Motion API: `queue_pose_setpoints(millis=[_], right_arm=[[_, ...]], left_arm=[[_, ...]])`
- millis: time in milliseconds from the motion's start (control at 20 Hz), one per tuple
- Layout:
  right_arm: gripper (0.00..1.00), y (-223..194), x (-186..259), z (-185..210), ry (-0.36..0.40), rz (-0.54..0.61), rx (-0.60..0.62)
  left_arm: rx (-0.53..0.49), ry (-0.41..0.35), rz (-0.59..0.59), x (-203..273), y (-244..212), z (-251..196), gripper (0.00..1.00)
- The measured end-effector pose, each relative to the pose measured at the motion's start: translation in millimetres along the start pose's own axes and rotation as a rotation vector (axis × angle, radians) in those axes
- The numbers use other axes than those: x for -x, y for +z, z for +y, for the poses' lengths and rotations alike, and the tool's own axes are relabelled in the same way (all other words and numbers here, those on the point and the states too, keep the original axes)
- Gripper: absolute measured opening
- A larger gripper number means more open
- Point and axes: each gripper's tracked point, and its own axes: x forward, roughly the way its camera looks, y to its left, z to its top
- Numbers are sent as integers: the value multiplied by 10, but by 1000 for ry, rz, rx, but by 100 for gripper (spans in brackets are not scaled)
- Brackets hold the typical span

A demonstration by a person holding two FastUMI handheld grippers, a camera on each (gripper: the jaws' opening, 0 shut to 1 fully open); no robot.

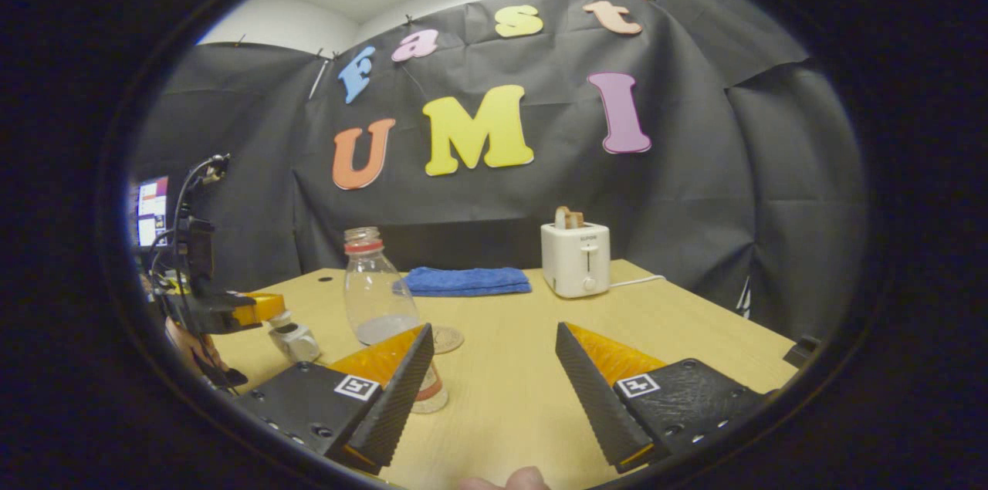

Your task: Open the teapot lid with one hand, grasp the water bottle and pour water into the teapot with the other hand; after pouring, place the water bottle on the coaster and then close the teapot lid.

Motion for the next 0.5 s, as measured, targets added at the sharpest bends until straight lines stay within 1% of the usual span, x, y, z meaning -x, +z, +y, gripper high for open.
queue_pose_setpoints(millis=[50,150,200,250,400,450,500], right_arm=[[95,-10,21,78,25,2,0],[95,-50,54,234,67,10,5],[92,-97,57,309,83,23,8],[95,-132,58,384,101,33,6],[95,-227,-7,520,112,67,9],[93,-247,-43,559,112,76,10],[93,-277,-94,605,110,85,15]], left_arm=[[-1,-6,-12,54,50,7,3],[-7,-9,-32,164,133,34,3],[-7,-10,-42,226,160,49,3],[-9,-9,-49,281,182,64,3],[0,-5,-61,447,212,141,3],[8,-3,-63,500,212,178,3],[16,-3,-63,548,215,212,3]])
